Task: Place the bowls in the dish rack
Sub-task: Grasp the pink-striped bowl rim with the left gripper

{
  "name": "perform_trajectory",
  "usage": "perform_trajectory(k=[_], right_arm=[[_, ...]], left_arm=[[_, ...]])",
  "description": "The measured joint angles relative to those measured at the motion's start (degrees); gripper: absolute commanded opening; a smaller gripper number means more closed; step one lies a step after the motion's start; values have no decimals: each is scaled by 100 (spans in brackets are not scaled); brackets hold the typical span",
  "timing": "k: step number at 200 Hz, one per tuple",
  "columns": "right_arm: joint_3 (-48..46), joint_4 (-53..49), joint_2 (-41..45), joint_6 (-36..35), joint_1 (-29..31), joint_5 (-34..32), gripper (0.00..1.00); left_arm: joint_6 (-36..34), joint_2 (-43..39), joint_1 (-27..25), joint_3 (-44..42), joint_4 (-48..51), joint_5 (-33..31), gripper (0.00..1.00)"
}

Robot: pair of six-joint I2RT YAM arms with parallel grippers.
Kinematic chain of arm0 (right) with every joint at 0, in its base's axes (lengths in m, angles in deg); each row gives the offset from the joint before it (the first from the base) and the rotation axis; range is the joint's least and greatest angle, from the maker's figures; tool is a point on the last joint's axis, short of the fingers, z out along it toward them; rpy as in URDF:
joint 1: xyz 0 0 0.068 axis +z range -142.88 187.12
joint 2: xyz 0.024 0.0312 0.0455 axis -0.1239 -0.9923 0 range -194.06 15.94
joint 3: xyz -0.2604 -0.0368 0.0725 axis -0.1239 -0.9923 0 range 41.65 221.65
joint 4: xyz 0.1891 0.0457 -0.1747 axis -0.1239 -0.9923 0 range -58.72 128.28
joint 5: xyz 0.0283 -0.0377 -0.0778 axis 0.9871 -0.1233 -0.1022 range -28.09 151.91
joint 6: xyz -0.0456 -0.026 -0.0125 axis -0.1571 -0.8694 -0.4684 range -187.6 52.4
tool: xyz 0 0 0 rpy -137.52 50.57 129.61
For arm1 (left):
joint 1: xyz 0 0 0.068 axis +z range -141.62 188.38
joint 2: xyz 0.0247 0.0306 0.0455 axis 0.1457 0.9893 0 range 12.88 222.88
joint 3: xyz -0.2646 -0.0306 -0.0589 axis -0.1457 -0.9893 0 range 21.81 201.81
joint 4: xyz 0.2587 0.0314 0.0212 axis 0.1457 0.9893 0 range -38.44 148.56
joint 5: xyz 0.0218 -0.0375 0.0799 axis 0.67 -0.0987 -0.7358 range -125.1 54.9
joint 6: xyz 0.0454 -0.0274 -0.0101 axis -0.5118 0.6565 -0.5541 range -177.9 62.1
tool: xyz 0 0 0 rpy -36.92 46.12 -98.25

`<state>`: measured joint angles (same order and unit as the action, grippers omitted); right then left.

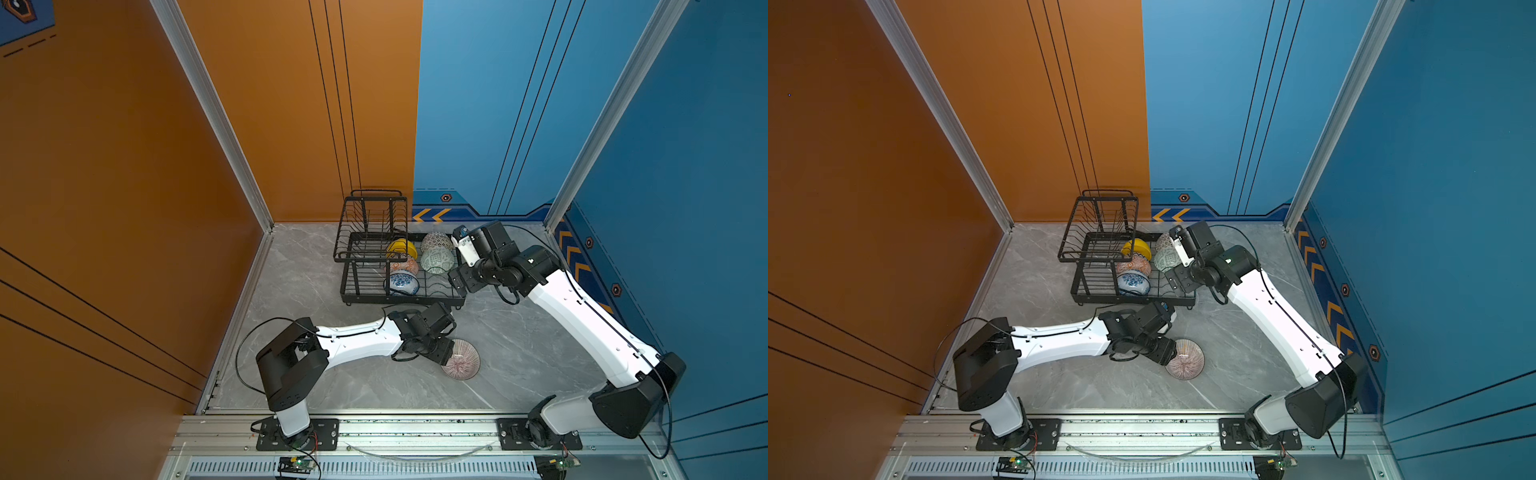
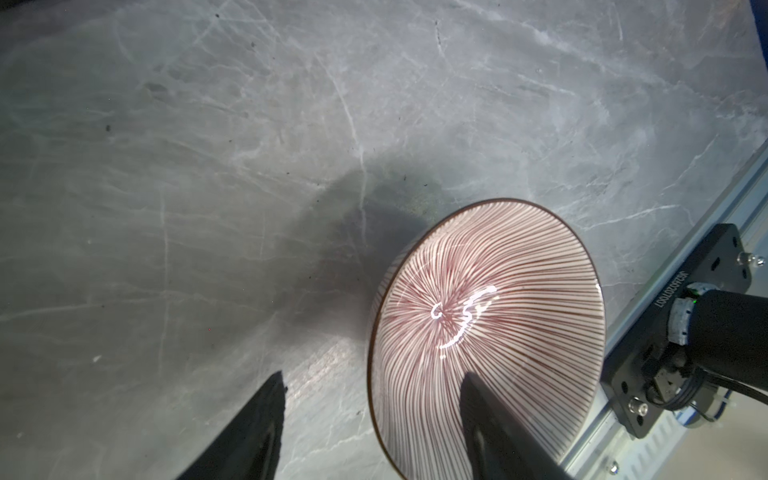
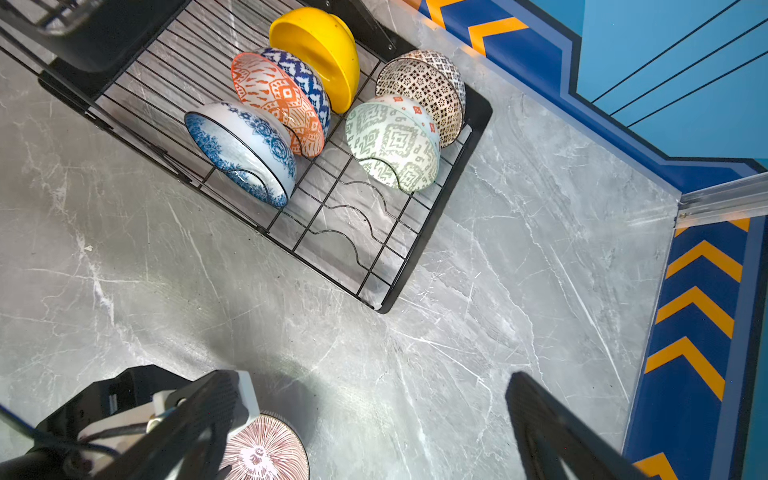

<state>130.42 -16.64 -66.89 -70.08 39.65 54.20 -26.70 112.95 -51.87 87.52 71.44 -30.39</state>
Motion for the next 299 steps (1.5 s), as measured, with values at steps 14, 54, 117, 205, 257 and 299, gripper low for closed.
perform_trajectory(k=[14, 54, 117, 205, 257, 299], right_arm=[[-46, 0, 0, 0, -9, 0, 100], [-111, 4, 22, -2, -35, 4, 100], [-164, 7, 55, -2, -52, 4, 100], [-238, 48, 120, -2, -72, 20, 100], [-240, 48, 129, -2, -72, 20, 100], [-251, 48, 186, -2, -74, 22, 100]], left_arm=[[7, 70, -11, 28, 4, 15, 57], [2, 267, -15, 245, 7, 57, 47], [0, 584, -20, 356, 11, 164, 31], [15, 688, -22, 437, 26, 225, 0], [15, 688, -20, 437, 37, 223, 0], [-28, 625, -11, 437, 146, 101, 0]])
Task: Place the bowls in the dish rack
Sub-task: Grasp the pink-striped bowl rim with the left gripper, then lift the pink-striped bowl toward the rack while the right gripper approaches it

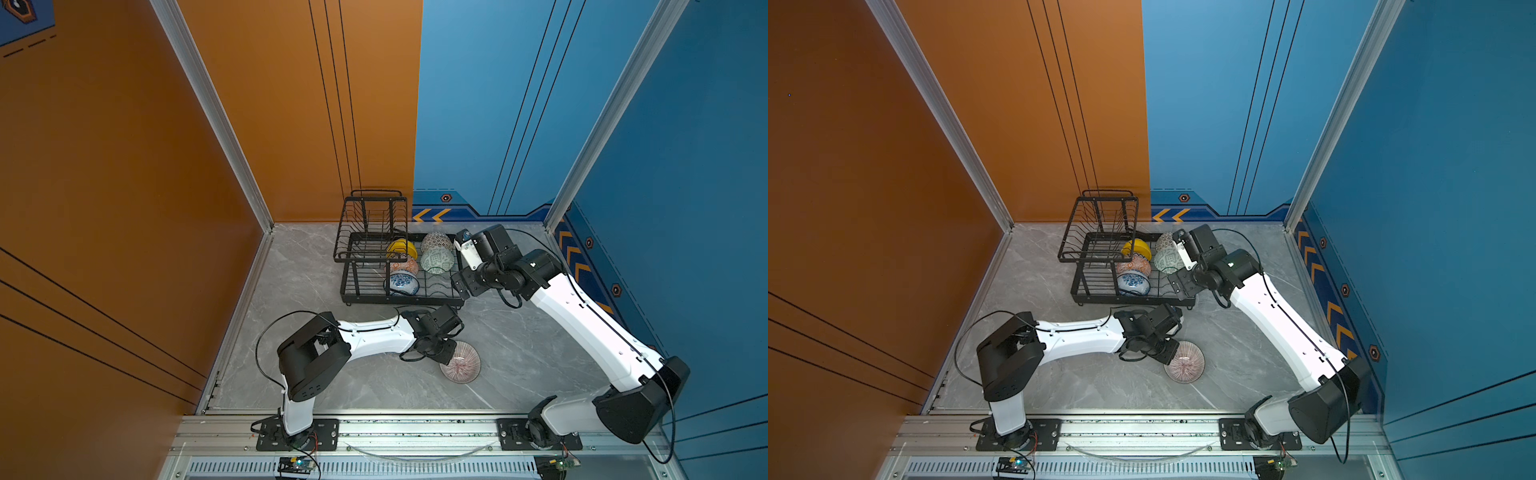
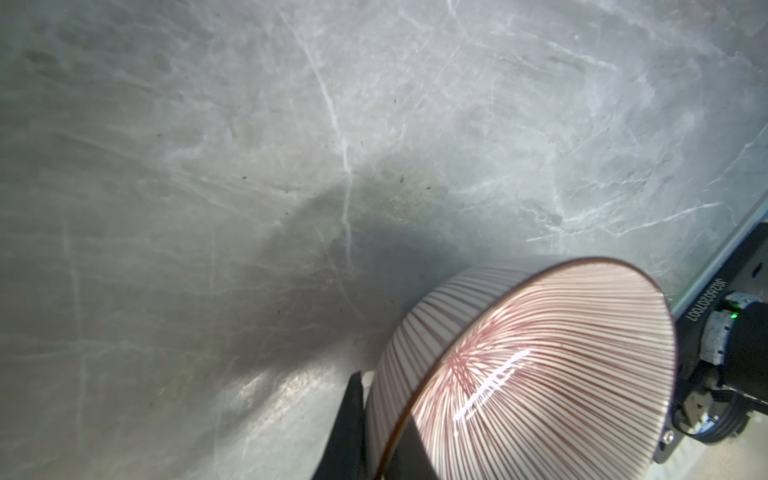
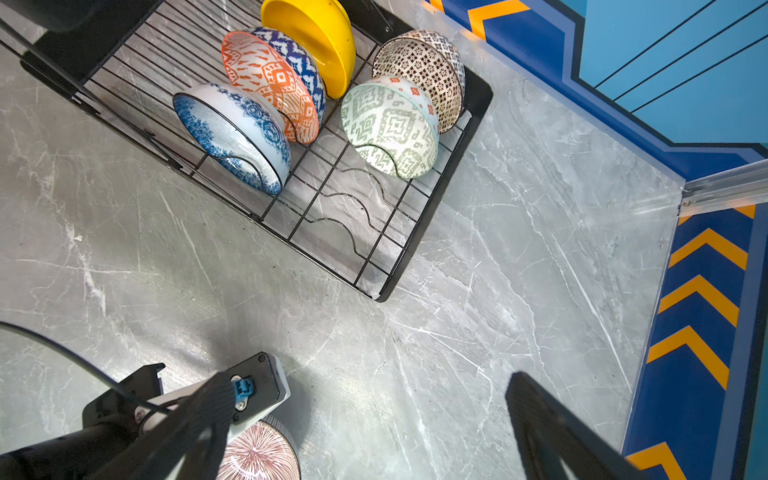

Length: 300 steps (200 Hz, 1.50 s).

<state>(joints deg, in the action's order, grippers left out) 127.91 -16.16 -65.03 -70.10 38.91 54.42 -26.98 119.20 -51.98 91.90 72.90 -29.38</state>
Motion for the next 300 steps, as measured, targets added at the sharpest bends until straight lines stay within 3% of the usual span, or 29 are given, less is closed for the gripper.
perform_trajectory(k=[155, 224, 300], right_arm=[[-101, 0, 442, 50, -195, 350, 100], [-195, 133, 763, 411, 15, 911, 100], [-649, 809, 960, 1196, 315, 1272, 98]], left_arm=[[-411, -2459, 726, -348, 1064, -1657, 0], [-688, -2662, 938, 151, 1285, -2212, 0], [-1069, -2660, 946, 881, 1279, -2269, 0]])
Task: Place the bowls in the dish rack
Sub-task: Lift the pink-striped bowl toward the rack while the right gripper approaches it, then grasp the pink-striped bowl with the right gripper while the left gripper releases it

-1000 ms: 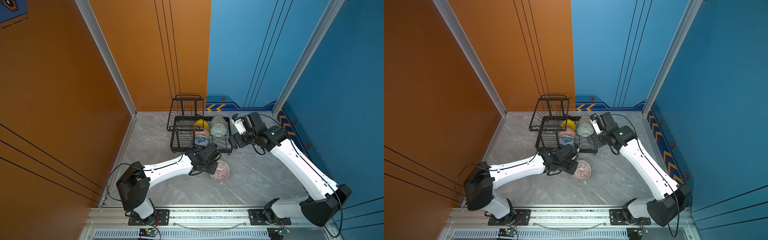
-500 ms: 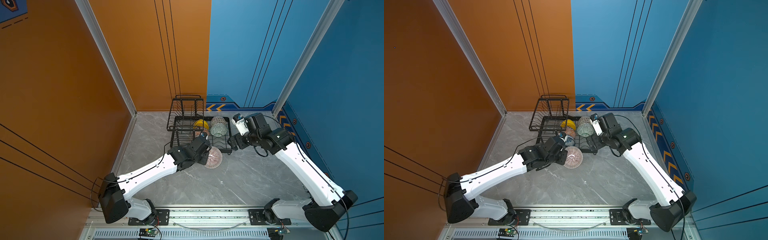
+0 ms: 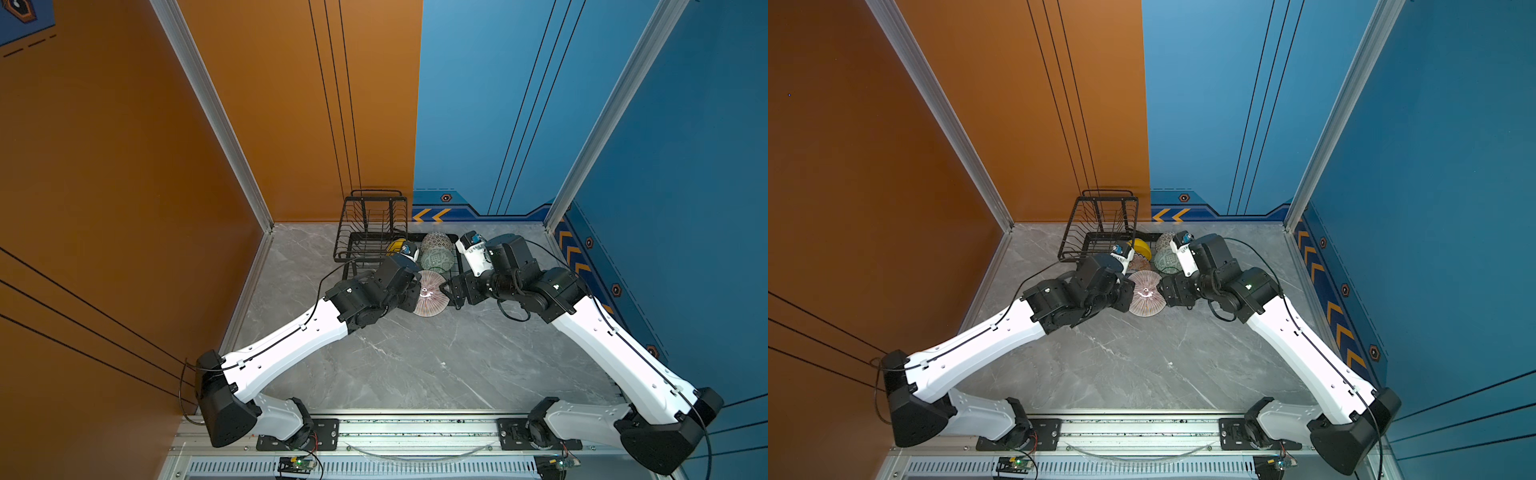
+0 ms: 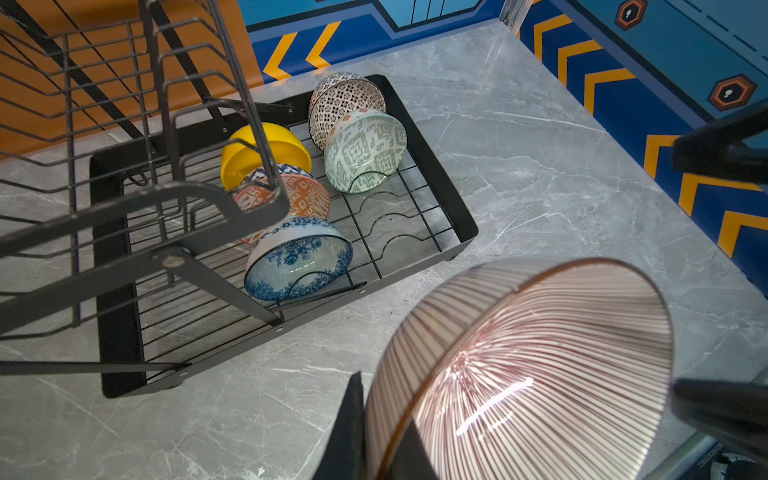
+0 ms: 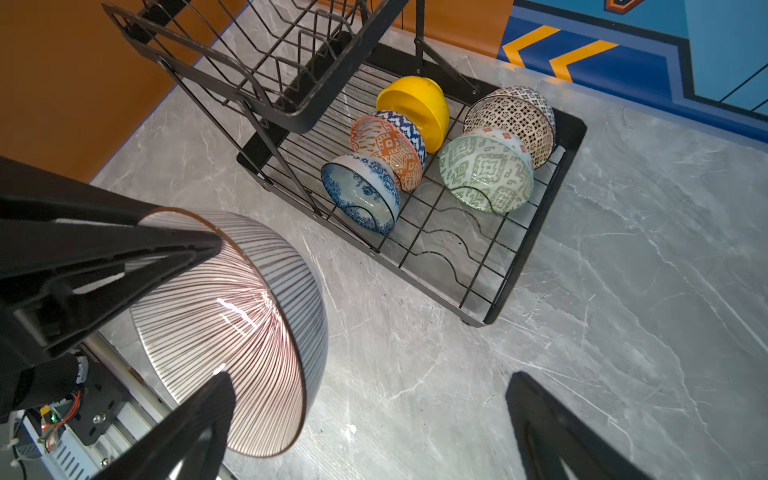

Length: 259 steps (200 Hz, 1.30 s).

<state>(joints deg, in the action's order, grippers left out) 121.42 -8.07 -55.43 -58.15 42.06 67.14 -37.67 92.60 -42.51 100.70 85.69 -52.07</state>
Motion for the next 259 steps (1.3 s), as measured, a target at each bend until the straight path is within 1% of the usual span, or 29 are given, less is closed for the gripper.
perform_trajectory(k=[36, 61, 144, 162, 183, 213, 259], right_arm=[[-201, 361, 2, 367, 50, 61, 90], [-201, 564, 0, 546, 120, 57, 83], [-293, 791, -205, 859, 190, 35, 71], [-315, 804, -236, 885, 205, 13, 66], [-350, 822, -267, 909, 214, -24, 57], [-374, 859, -317, 979, 216, -74, 47], [-378, 901, -352, 997, 223, -92, 30]], left_arm=[[-79, 0, 0, 66, 0, -2, 0], [-96, 0, 0, 81, -4, -2, 0], [-96, 0, 0, 83, -72, 0, 0], [-96, 0, 0, 85, -111, 0, 0], [-96, 17, 0, 109, -133, 2, 0], [-96, 42, 2, 149, -175, 4, 0], [-96, 66, 2, 149, -197, 31, 0]])
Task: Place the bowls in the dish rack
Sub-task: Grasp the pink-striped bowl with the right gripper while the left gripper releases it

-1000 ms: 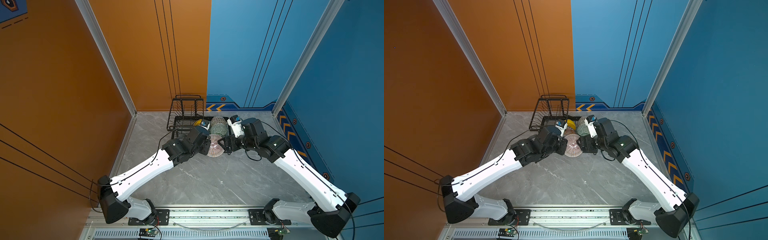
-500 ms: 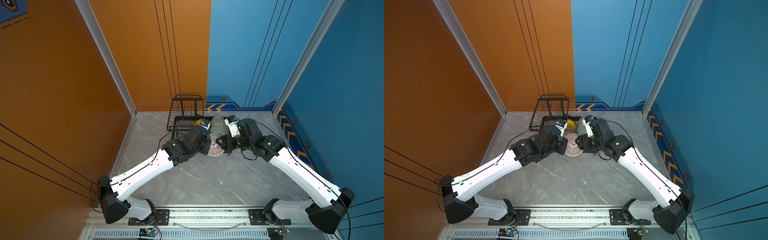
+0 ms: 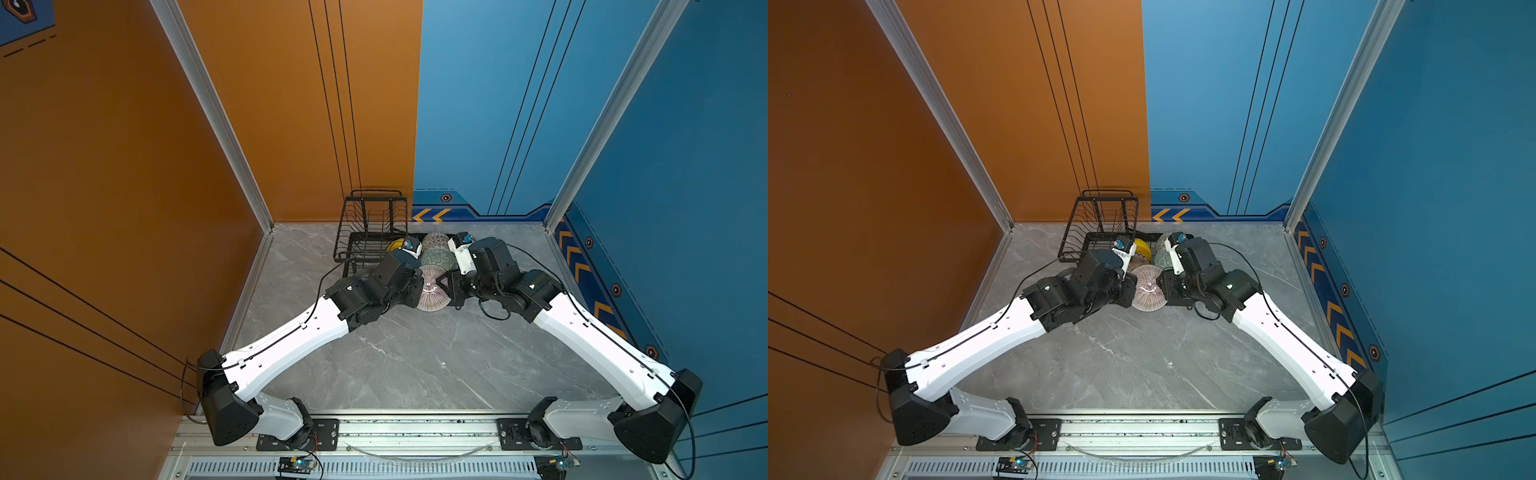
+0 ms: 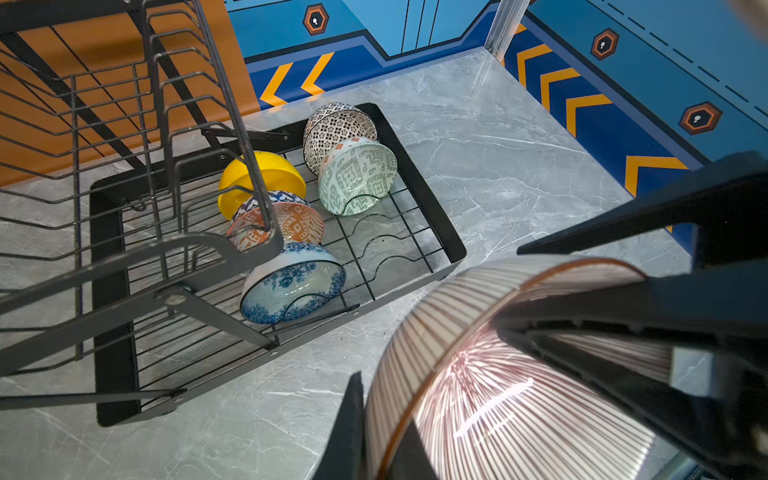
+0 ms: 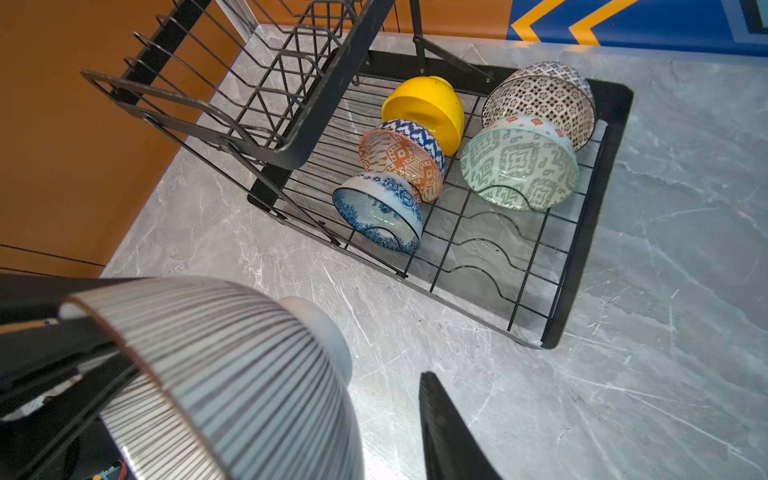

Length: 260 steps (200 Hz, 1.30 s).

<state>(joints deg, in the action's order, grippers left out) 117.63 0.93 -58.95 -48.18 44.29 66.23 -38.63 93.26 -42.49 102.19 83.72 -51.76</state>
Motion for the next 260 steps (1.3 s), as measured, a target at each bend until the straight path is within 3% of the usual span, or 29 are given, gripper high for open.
perform_trajectory(k=[25, 35, 60, 83, 92, 134, 142, 208, 260], right_arm=[[0, 28, 0, -31, 37, 0, 16], [0, 48, 0, -50, 46, -2, 0], [-44, 42, -61, -92, 79, -219, 0], [-44, 46, -61, -118, 72, -216, 0], [-44, 46, -61, -138, 72, -219, 0], [-44, 46, -61, -328, -24, -212, 0], [-46, 44, -61, -376, -46, -225, 0], [-308, 52, -66, -1224, -243, -509, 0], [-393, 492, -184, -2295, -313, -1204, 0]], left_arm=[[2, 11, 4, 0, -85, 35, 0], [4, 22, 11, 0, -120, 37, 0], [-24, 55, 7, 33, -175, -11, 0], [-26, 70, 15, 33, -175, -17, 9], [-28, 70, 15, 33, -173, -22, 19], [9, -17, 59, 33, -146, 42, 92], [15, -44, 79, 33, -116, 42, 100], [22, -400, 273, -33, 240, 111, 98], [20, -529, 334, -197, 409, 129, 98]])
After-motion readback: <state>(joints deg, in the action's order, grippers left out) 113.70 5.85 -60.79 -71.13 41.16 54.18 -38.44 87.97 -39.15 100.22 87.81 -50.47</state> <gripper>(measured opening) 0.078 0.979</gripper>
